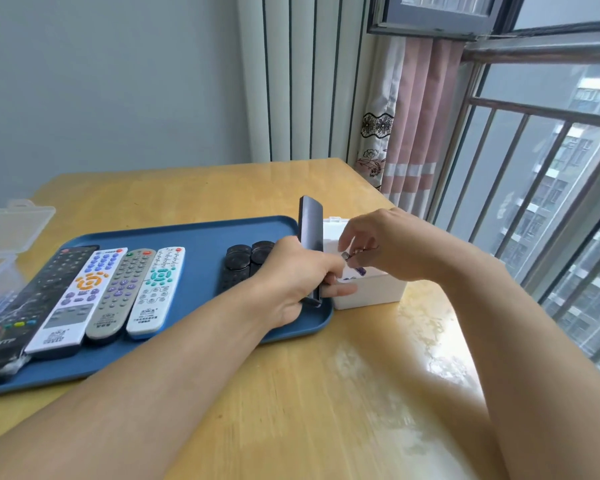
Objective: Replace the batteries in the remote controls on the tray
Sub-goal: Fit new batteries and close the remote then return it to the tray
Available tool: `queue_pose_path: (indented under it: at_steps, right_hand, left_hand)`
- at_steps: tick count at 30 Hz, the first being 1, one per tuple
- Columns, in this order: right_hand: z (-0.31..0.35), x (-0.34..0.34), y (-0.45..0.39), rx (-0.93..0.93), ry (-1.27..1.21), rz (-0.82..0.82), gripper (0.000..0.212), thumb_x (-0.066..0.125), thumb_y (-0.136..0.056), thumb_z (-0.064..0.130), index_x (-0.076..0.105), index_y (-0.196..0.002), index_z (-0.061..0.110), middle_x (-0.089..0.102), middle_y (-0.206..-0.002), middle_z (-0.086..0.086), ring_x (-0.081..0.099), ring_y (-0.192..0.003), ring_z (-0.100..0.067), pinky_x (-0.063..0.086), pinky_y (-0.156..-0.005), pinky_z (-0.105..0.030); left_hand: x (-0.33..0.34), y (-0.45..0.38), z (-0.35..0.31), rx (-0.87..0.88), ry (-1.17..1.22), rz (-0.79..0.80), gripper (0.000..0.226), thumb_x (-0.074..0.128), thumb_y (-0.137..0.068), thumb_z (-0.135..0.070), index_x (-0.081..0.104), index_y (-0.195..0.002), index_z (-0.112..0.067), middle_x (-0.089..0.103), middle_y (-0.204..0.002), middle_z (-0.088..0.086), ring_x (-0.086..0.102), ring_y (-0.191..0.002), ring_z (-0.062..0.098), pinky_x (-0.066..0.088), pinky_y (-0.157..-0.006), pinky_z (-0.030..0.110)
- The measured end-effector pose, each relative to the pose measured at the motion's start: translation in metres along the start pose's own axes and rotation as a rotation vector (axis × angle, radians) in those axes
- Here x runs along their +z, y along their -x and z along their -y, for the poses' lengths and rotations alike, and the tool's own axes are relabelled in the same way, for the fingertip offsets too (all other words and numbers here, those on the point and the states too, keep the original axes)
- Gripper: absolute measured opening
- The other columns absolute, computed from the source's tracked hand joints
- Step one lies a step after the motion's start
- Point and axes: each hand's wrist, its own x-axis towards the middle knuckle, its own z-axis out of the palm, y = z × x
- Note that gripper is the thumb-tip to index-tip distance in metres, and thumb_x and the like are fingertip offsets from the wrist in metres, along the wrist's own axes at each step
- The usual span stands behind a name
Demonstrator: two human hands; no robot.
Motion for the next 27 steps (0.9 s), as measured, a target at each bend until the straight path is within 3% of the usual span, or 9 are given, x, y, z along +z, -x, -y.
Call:
queue_pose_path:
  at_steps: [3,5,8,11,14,17,21,24,27]
  right_hand:
    - [-0.002,-0.001,0.002,0.003,0.038,0.045,0.016,0.074,-0.087,0.018,0.074,-0.099,0.029,0.074,-0.079,0.016,0.067,-0.082,0.0,0.057,-0.08,-0.032]
    - [-0.003,-0.001,0.002,0.015,0.055,0.039,0.016,0.075,-0.085,0.016,0.074,-0.094,0.029,0.074,-0.077,0.016,0.066,-0.08,-0.001,0.058,-0.079,-0.035]
    - [-0.002,-0.002,0.002,0.026,0.019,-0.012,0.017,0.077,-0.083,0.014,0.072,-0.089,0.029,0.071,-0.079,0.018,0.068,-0.078,-0.003,0.06,-0.076,-0.037]
    - [0.0,-0.002,0.001,-0.003,-0.012,-0.088,0.014,0.08,-0.081,0.02,0.07,-0.087,0.027,0.07,-0.083,0.019,0.067,-0.084,-0.002,0.059,-0.08,-0.036]
    - [0.004,-0.003,0.003,-0.027,-0.044,-0.157,0.012,0.079,-0.083,0.021,0.068,-0.086,0.025,0.072,-0.082,0.016,0.067,-0.083,0.001,0.058,-0.082,-0.034]
    - [0.009,-0.008,0.006,-0.032,-0.045,-0.171,0.011,0.079,-0.082,0.021,0.071,-0.089,0.024,0.072,-0.08,0.015,0.066,-0.08,0.003,0.057,-0.08,-0.031]
    - [0.015,-0.011,0.011,-0.018,0.061,-0.087,0.023,0.081,-0.08,0.023,0.077,-0.101,0.03,0.068,-0.078,0.016,0.061,-0.077,0.0,0.056,-0.077,-0.03]
    - [0.021,-0.007,0.012,0.006,0.122,0.017,0.032,0.08,-0.082,0.024,0.074,-0.113,0.029,0.07,-0.084,0.011,0.061,-0.08,-0.008,0.055,-0.077,-0.03]
    - [0.025,0.001,0.01,-0.02,0.273,0.076,0.023,0.073,-0.088,0.026,0.076,-0.11,0.031,0.071,-0.088,0.004,0.055,-0.075,-0.011,0.053,-0.07,-0.033]
  left_hand:
    - [-0.002,0.0,-0.001,-0.045,0.046,0.018,0.026,0.061,-0.081,0.022,0.051,-0.087,-0.001,0.042,-0.066,0.007,0.054,-0.039,0.015,0.064,-0.076,0.046]
    - [-0.001,0.0,0.0,-0.051,0.037,0.035,0.028,0.059,-0.081,0.023,0.052,-0.099,0.003,0.041,-0.068,0.007,0.052,-0.039,0.014,0.064,-0.075,0.046]
    - [-0.001,0.0,0.003,-0.029,0.039,0.041,0.048,0.059,-0.079,0.023,0.051,-0.123,0.006,0.046,-0.082,0.013,0.054,-0.047,0.016,0.064,-0.075,0.048]
    - [-0.005,0.001,0.004,0.005,0.052,0.021,0.057,0.061,-0.076,0.025,0.052,-0.126,-0.001,0.052,-0.095,0.018,0.064,-0.061,0.022,0.064,-0.073,0.049]
    - [-0.006,0.005,0.006,0.038,0.061,0.026,0.058,0.059,-0.076,0.028,0.055,-0.125,-0.003,0.059,-0.087,0.017,0.069,-0.058,0.02,0.063,-0.073,0.052]
    - [-0.004,0.012,0.007,0.058,0.061,0.033,0.055,0.057,-0.08,0.027,0.058,-0.121,-0.009,0.057,-0.071,0.007,0.059,-0.044,0.011,0.062,-0.077,0.055]
    - [-0.004,0.012,0.006,0.068,0.078,0.021,0.053,0.055,-0.084,0.021,0.059,-0.123,-0.015,0.057,-0.075,0.009,0.057,-0.045,0.013,0.062,-0.077,0.055]
    - [-0.004,0.01,0.007,0.062,0.102,0.006,0.053,0.052,-0.085,0.016,0.059,-0.127,-0.017,0.05,-0.063,0.006,0.053,-0.05,0.016,0.062,-0.074,0.055]
    - [-0.003,0.009,0.009,0.068,0.123,-0.003,0.045,0.051,-0.09,0.008,0.059,-0.127,-0.016,0.042,-0.06,0.004,0.045,-0.054,0.017,0.062,-0.072,0.057]
